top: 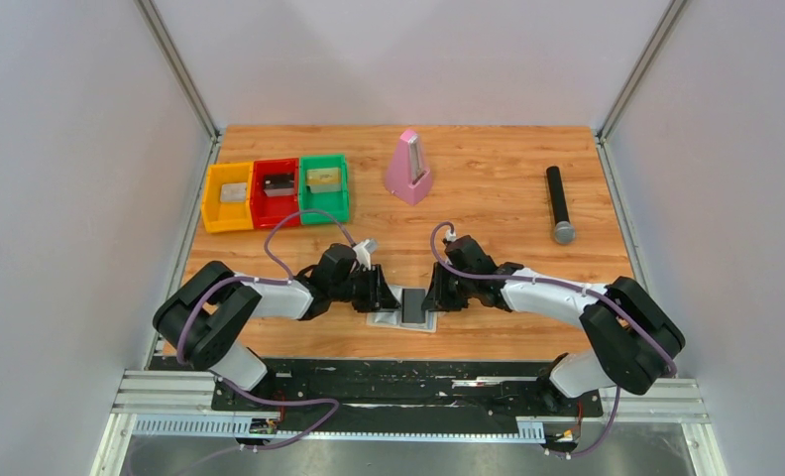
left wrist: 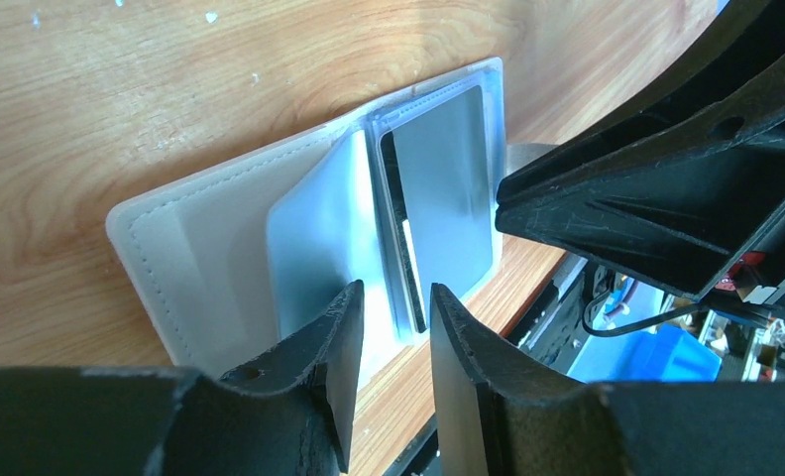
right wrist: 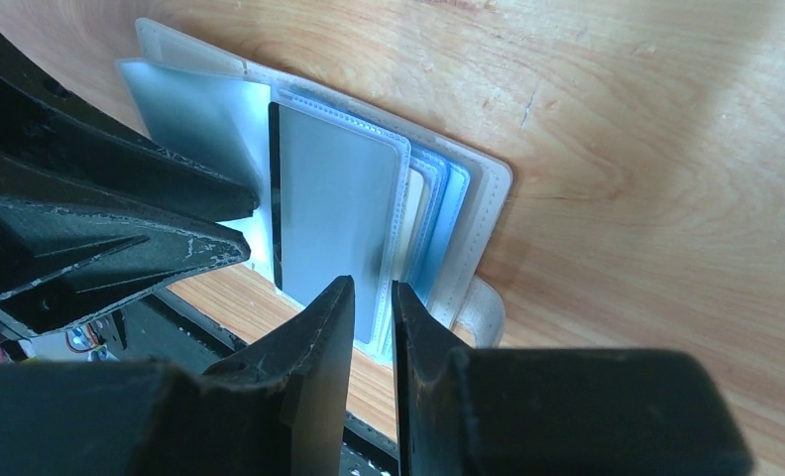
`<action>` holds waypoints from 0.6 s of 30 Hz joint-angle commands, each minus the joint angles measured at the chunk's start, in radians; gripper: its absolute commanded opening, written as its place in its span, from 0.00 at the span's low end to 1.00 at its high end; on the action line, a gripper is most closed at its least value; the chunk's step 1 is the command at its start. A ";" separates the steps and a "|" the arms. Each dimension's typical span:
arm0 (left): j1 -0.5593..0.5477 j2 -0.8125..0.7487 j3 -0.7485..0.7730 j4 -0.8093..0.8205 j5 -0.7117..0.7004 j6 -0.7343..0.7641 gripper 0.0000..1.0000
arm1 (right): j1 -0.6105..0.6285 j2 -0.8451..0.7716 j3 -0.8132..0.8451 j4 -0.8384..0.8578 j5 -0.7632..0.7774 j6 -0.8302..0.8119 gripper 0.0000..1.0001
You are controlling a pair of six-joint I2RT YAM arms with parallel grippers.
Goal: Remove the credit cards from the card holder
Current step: Open the card holder at the center of the board.
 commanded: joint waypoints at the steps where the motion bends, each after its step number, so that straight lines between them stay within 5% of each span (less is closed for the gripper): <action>1: -0.001 0.024 0.021 0.065 0.016 0.007 0.40 | -0.003 0.008 0.030 0.015 -0.001 0.006 0.22; 18: -0.001 0.031 0.012 0.091 0.028 -0.005 0.40 | -0.003 -0.008 0.106 -0.077 0.033 0.005 0.23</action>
